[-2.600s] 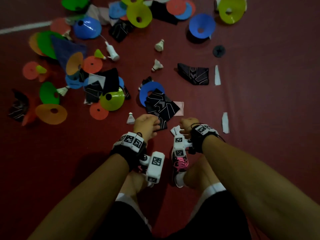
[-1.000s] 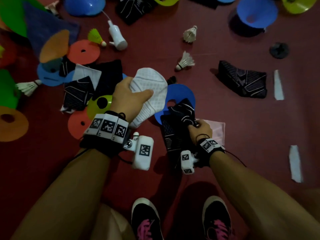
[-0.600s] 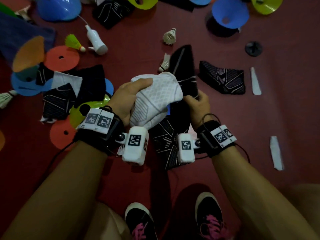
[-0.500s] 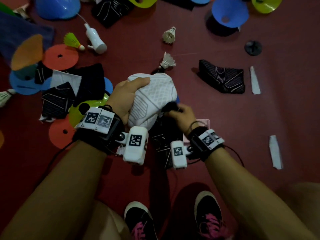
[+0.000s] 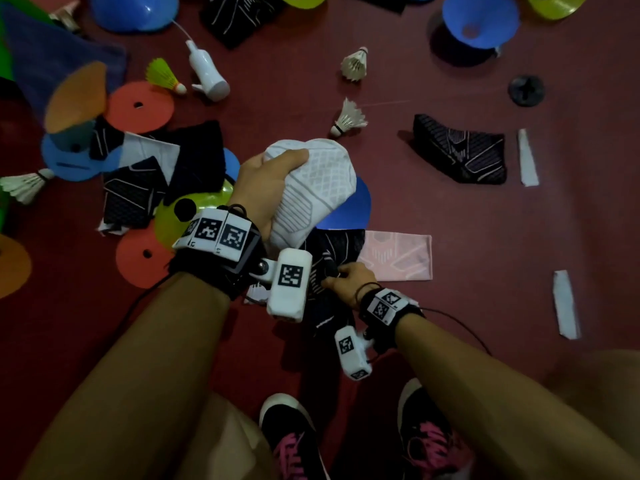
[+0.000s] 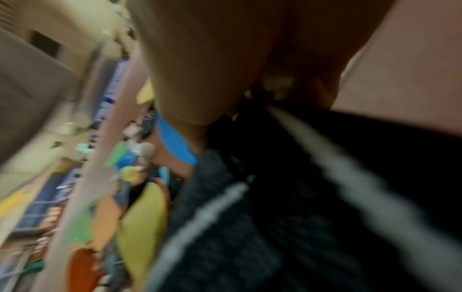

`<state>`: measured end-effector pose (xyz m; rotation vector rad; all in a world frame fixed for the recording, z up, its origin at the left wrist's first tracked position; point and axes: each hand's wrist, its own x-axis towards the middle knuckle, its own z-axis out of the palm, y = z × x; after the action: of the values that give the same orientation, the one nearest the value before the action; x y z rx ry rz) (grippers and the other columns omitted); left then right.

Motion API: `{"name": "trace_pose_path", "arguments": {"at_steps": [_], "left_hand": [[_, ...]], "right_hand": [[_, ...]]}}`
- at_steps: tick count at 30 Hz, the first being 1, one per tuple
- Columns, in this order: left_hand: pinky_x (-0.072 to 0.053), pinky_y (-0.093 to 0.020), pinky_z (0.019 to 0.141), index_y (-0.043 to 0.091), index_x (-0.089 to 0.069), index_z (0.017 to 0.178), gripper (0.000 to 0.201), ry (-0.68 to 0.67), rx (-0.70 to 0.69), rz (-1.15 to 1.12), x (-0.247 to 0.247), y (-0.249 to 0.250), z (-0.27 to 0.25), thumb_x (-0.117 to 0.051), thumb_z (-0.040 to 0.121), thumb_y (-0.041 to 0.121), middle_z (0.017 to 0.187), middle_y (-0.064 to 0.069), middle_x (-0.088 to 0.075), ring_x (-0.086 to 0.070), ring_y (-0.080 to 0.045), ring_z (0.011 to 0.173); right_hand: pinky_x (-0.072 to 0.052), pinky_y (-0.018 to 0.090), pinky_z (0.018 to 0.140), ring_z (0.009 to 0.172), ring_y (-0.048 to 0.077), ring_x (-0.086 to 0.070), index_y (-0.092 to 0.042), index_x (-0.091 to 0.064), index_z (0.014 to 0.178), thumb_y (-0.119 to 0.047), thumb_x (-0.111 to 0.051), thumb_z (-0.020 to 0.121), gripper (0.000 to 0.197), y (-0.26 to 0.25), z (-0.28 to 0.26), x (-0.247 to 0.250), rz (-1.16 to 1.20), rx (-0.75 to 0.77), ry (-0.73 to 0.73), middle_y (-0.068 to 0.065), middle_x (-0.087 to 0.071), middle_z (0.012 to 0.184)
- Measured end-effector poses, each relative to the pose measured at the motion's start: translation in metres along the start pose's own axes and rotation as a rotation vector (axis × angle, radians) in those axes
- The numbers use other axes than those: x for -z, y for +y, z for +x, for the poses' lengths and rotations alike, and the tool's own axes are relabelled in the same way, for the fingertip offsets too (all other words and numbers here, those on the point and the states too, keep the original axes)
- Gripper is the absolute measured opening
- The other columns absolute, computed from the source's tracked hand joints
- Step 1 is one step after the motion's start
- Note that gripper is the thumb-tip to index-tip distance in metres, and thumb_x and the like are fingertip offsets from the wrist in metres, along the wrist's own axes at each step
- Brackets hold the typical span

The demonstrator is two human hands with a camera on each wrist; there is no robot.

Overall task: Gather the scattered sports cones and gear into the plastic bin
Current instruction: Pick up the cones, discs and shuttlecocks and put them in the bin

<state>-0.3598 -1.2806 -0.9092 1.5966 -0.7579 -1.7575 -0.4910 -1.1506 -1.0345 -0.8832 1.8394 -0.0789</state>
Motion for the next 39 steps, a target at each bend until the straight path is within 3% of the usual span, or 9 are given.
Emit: {"name": "trace_pose_path", "arguments": {"at_steps": [7, 9, 13, 16, 21, 26, 30, 33, 39], "left_hand": [[-0.056, -0.049, 0.088, 0.009, -0.072, 0.103, 0.045, -0.044, -0.064, 0.008, -0.028, 0.013, -0.002, -0.077, 0.065, 0.032, 0.098, -0.011, -0.075, -0.072, -0.027, 0.092], [-0.056, -0.048, 0.087, 0.010, -0.073, 0.101, 0.041, -0.028, -0.088, 0.011, -0.032, 0.019, -0.005, -0.077, 0.066, 0.031, 0.097, -0.010, -0.075, -0.072, -0.027, 0.092], [-0.058, -0.042, 0.083, 0.013, -0.073, 0.095, 0.024, 0.021, -0.116, 0.035, -0.031, 0.038, -0.018, -0.076, 0.075, 0.025, 0.093, -0.007, -0.075, -0.072, -0.025, 0.090], [-0.054, -0.030, 0.075, 0.014, -0.069, 0.084, 0.011, 0.184, -0.149, 0.160, -0.015, 0.048, -0.053, -0.074, 0.081, 0.023, 0.083, -0.001, -0.071, -0.068, -0.020, 0.084], [-0.052, -0.047, 0.093, 0.007, -0.068, 0.107, 0.046, 0.370, 0.111, 0.063, 0.009, 0.093, -0.159, -0.074, 0.072, 0.036, 0.107, -0.013, -0.070, -0.066, -0.032, 0.099], [-0.050, -0.050, 0.095, 0.013, -0.066, 0.103, 0.023, 0.493, 0.090, -0.084, 0.021, 0.232, -0.305, -0.070, 0.084, 0.025, 0.109, -0.009, -0.066, -0.063, -0.031, 0.102], [-0.050, -0.049, 0.095, 0.012, -0.063, 0.107, 0.021, 0.647, 0.087, -0.243, 0.039, 0.310, -0.426, -0.067, 0.087, 0.020, 0.113, -0.015, -0.065, -0.062, -0.034, 0.105], [-0.051, -0.045, 0.092, 0.009, -0.066, 0.107, 0.022, 0.777, 0.057, -0.254, 0.047, 0.339, -0.511, -0.068, 0.087, 0.017, 0.112, -0.017, -0.066, -0.063, -0.033, 0.104], [-0.052, -0.045, 0.092, 0.000, -0.062, 0.121, 0.037, 1.018, 0.020, -0.330, 0.047, 0.335, -0.646, -0.063, 0.090, 0.020, 0.116, -0.021, -0.065, -0.063, -0.036, 0.105]], "right_hand": [[-0.057, 0.041, 0.076, 0.076, 0.029, -0.069, -0.017, -0.069, 0.074, -0.034, -0.064, 0.072, 0.018, -0.039, -0.006, 0.085, 0.392, 0.108, 0.232, 0.008, -0.072, 0.077], [-0.054, 0.035, 0.068, 0.066, 0.024, -0.065, -0.016, -0.065, 0.066, -0.021, -0.064, 0.077, 0.012, -0.050, -0.012, 0.105, 0.520, 0.125, 0.271, 0.004, -0.068, 0.065], [-0.046, 0.029, 0.059, 0.055, 0.019, -0.054, -0.010, -0.058, 0.072, -0.006, -0.059, 0.080, 0.009, -0.075, -0.032, 0.134, 0.676, 0.142, 0.317, 0.003, -0.059, 0.062], [-0.046, 0.030, 0.058, 0.057, 0.023, -0.055, -0.006, -0.057, 0.081, -0.007, -0.060, 0.080, 0.003, -0.100, -0.071, 0.149, 0.644, 0.132, 0.225, 0.009, -0.058, 0.068], [-0.047, 0.032, 0.063, 0.058, 0.024, -0.055, -0.015, -0.054, 0.071, -0.006, -0.062, 0.081, 0.016, -0.167, -0.196, 0.181, 0.494, 0.153, 0.042, 0.008, -0.058, 0.064], [-0.047, 0.030, 0.068, 0.071, 0.023, -0.058, -0.013, -0.064, 0.085, -0.012, -0.058, 0.088, 0.007, -0.270, -0.356, 0.228, 0.373, 0.242, -0.129, 0.009, -0.063, 0.080], [-0.046, 0.026, 0.062, 0.062, 0.018, -0.056, -0.009, -0.066, 0.079, -0.011, -0.063, 0.086, 0.008, -0.340, -0.479, 0.270, 0.174, 0.342, -0.285, 0.005, -0.060, 0.068], [-0.047, 0.027, 0.064, 0.064, 0.020, -0.057, -0.012, -0.061, 0.063, -0.012, -0.068, 0.082, 0.020, -0.372, -0.550, 0.288, -0.001, 0.441, -0.398, 0.007, -0.060, 0.068], [-0.047, 0.028, 0.060, 0.063, 0.020, -0.059, -0.013, -0.061, 0.065, -0.023, -0.071, 0.081, 0.022, -0.382, -0.661, 0.273, -0.262, 0.609, -0.603, 0.005, -0.063, 0.068]]}}
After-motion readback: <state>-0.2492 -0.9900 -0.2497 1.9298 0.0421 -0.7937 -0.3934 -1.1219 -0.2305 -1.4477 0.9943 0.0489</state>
